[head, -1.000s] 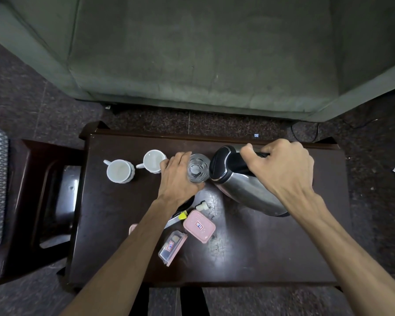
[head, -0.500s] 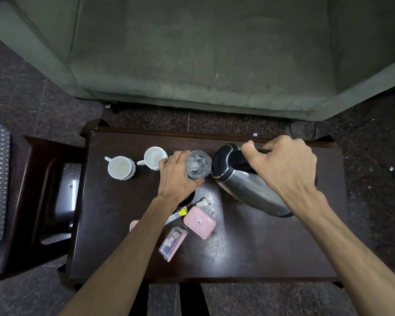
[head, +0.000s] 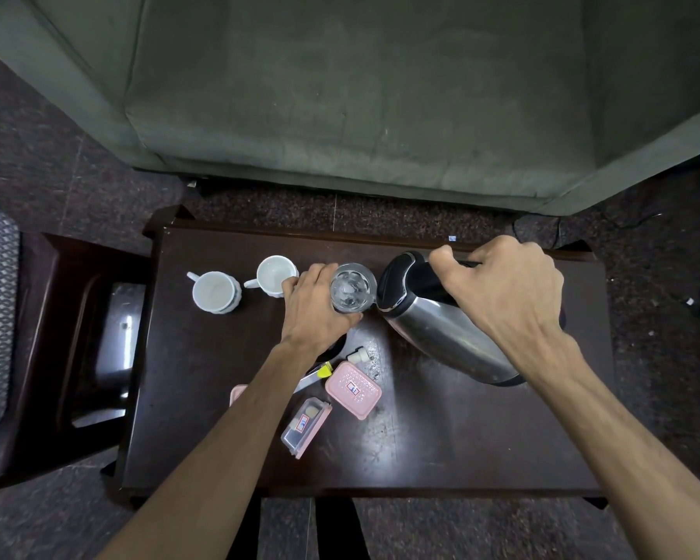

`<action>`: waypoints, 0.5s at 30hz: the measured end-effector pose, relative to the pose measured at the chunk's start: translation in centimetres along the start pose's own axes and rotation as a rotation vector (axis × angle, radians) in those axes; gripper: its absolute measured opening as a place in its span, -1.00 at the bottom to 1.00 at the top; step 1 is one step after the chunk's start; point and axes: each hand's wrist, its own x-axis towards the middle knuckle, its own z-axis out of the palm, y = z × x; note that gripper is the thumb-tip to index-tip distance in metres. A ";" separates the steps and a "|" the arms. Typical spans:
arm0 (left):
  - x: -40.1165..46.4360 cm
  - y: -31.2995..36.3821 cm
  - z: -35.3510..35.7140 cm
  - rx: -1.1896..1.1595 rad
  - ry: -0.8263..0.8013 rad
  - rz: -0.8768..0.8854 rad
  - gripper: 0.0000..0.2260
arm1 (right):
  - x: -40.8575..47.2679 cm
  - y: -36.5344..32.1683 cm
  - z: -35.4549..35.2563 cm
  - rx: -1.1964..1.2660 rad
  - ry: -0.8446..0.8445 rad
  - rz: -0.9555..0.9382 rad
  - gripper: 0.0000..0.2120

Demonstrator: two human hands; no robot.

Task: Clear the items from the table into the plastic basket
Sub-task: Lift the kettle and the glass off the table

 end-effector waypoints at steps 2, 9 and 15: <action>0.0 0.0 0.1 -0.003 0.001 -0.004 -0.25 | 0.0 -0.1 0.0 -0.004 0.001 -0.001 -0.47; 0.1 -0.1 0.1 -0.028 -0.004 -0.021 -0.22 | 0.1 -0.1 -0.1 -0.007 0.012 -0.007 -0.47; 0.1 0.0 0.0 -0.034 -0.010 -0.030 -0.21 | 0.1 -0.2 0.0 -0.021 0.031 -0.017 -0.47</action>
